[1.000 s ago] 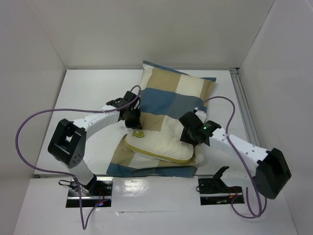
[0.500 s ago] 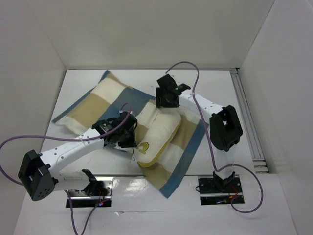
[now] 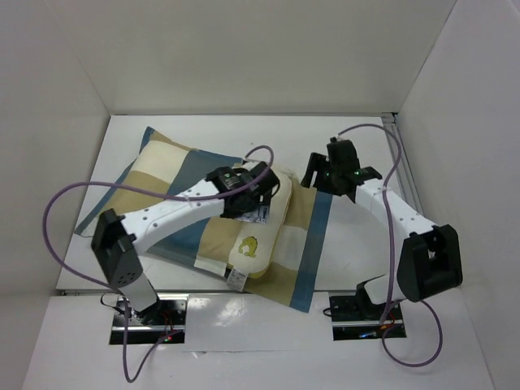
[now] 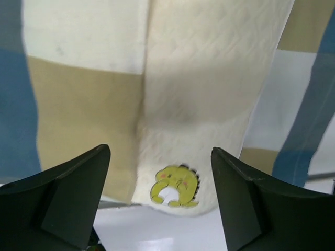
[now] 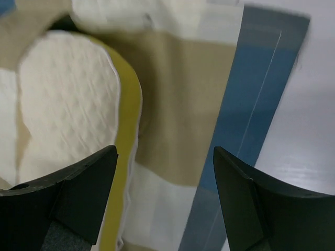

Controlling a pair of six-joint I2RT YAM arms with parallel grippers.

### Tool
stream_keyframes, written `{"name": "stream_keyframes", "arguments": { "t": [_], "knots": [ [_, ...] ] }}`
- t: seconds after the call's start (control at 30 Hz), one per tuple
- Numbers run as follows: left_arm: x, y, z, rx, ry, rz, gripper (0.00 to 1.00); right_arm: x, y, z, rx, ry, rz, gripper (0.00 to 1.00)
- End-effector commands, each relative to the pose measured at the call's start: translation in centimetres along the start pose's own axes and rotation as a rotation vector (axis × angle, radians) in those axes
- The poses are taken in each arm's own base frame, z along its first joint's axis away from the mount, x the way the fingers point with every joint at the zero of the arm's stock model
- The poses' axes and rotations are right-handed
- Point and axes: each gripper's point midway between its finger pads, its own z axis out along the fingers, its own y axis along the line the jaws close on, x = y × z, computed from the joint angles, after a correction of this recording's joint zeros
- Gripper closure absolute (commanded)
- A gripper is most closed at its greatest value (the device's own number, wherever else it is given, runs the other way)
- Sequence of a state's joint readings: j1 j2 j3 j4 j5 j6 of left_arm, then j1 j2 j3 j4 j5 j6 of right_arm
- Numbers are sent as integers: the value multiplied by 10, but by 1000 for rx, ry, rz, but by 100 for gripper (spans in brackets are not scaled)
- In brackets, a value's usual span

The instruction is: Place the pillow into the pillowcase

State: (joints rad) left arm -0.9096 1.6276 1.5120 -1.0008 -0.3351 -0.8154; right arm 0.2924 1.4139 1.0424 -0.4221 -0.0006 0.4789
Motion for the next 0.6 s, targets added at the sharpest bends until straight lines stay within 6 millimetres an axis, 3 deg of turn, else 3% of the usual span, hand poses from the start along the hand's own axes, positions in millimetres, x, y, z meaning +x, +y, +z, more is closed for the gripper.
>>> {"name": "stream_keyframes", "arguments": {
  "t": [0.0,0.13,0.27,0.57],
  "knots": [
    [-3,-5,7,-85,-7,120,8,28,8,-11,-84,57,17,19],
    [3,-18,26,-119,27,172,4,47,-14,-27,-51,66,35,18],
    [7,-28,43,-149,41,220,3,51,-35,-33,-2,63,73,18],
    [26,-38,81,-172,110,284,3,47,-41,-40,-15,51,88,16]
  ]
}}
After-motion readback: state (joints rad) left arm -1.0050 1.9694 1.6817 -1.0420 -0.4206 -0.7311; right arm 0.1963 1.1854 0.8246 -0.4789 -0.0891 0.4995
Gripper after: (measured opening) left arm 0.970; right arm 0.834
